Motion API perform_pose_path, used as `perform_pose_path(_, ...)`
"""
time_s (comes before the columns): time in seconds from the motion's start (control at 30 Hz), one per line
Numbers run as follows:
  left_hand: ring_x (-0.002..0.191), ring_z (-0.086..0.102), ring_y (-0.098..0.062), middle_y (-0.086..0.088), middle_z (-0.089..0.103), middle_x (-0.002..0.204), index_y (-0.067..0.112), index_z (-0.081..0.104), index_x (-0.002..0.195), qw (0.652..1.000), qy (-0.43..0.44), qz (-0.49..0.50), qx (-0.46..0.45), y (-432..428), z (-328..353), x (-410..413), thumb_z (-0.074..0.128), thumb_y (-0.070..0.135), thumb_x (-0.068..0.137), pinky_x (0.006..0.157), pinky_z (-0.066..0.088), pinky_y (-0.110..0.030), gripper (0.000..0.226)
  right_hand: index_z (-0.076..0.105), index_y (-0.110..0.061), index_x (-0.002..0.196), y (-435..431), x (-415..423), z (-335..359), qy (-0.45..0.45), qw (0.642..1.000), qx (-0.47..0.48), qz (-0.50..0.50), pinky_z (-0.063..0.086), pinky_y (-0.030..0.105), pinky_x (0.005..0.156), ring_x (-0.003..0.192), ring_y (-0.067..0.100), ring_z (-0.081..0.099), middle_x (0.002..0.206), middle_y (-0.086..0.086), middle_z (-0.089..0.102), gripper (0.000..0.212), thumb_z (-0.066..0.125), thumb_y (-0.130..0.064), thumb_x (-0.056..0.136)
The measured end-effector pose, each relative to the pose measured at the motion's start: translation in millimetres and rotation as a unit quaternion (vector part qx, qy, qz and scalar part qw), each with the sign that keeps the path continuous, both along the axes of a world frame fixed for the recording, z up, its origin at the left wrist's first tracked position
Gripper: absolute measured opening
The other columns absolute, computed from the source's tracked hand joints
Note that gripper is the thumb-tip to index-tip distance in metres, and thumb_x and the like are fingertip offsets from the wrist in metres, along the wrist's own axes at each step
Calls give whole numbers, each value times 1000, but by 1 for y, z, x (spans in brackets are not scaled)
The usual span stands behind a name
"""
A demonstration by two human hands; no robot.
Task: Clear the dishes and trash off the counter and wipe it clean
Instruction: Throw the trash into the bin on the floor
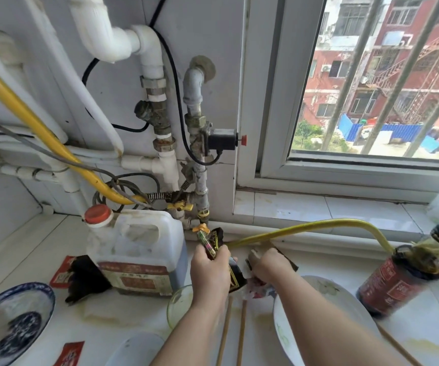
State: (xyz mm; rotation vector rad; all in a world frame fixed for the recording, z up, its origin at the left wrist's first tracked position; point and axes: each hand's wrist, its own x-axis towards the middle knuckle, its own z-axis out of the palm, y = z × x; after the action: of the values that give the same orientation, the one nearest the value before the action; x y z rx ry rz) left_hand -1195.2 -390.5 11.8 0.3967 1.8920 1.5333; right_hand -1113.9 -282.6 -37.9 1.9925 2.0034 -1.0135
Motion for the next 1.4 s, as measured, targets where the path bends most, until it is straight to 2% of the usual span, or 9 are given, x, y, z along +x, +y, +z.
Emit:
perform_pose_path(0.13, 67, 66, -31, -12, 70, 73, 7, 56, 83, 1000, -8, 24, 11, -8, -4, -11, 57, 12, 83, 62, 55, -38, 5, 57, -14, 124, -3, -11, -1, -91, 990, 35, 100, 49, 30, 80, 113, 27, 58, 124, 7, 60, 32, 49, -15, 93)
perform_pose_path(0.27, 63, 63, -26, -4, 67, 62, 6, 57, 83, 999, -26, 28, 13, -14, -2, -15, 56, 8, 84, 66, 56, -40, 3, 62, -11, 109, 2, -14, 15, -113, 985, 88, 96, 46, 28, 72, 106, 23, 61, 111, 2, 64, 22, 55, -17, 90)
perform_pose_path(0.47, 71, 65, -27, -13, 69, 81, 6, 57, 90, 999, -16, 40, -17, -11, 0, -12, 57, 13, 84, 59, 55, -33, 8, 67, -12, 82, 7, 6, 37, 17, 997, 31, 71, 41, 24, 52, 64, 20, 58, 74, 4, 65, 27, 63, -38, 86)
perform_pose_path(0.57, 64, 62, -22, -12, 69, 79, 5, 54, 92, 999, -16, 40, -15, -8, 4, -7, 54, 12, 87, 51, 48, -24, 9, 66, -12, 78, 0, 34, 53, 64, 995, 27, 78, 39, 26, 58, 65, 20, 52, 69, 4, 58, 25, 61, -34, 88)
perform_pose_path(0.77, 65, 58, -20, -5, 62, 71, 5, 52, 95, 999, -10, 21, -33, -7, 4, 7, 54, 9, 86, 70, 53, -34, 10, 66, -11, 75, -10, 89, 79, 246, 969, -12, -21, 37, 13, 40, 39, 8, 52, 59, 1, 60, 18, 63, -20, 91)
perform_pose_path(0.97, 74, 65, -31, -11, 65, 76, 9, 51, 89, 999, -29, 12, -39, -13, 5, 32, 55, 13, 83, 74, 58, -44, 8, 69, -3, 92, -15, 113, 82, 333, 941, -32, -47, 45, 36, 69, 73, 25, 61, 80, 13, 69, 33, 61, -35, 91)
perform_pose_path(1.1, 75, 67, -31, -11, 69, 76, 9, 51, 89, 998, -40, 17, -36, -22, 8, 45, 54, 14, 84, 72, 59, -43, 8, 67, -1, 93, -23, 117, 76, 429, 893, -90, -99, 48, 33, 57, 61, 25, 61, 75, 16, 68, 24, 56, -23, 94)
perform_pose_path(1.2, 56, 60, -21, -7, 65, 67, 3, 50, 93, 997, -56, 37, -22, -36, 14, 53, 53, 10, 87, 48, 49, -24, 10, 63, -3, 84, -31, 113, 68, 464, 868, -115, -132, 42, 31, 55, 57, 22, 56, 64, 11, 64, 28, 52, -26, 95)
perform_pose_path(1.4, 72, 65, -29, -17, 69, 85, 11, 50, 91, 988, -96, 117, 5, -73, 14, 76, 57, 10, 82, 57, 47, -28, 12, 56, -1, 85, -50, 119, 64, 472, 863, -179, 32, 27, 36, 47, 50, 25, 42, 64, 21, 55, 30, 51, -29, 93)
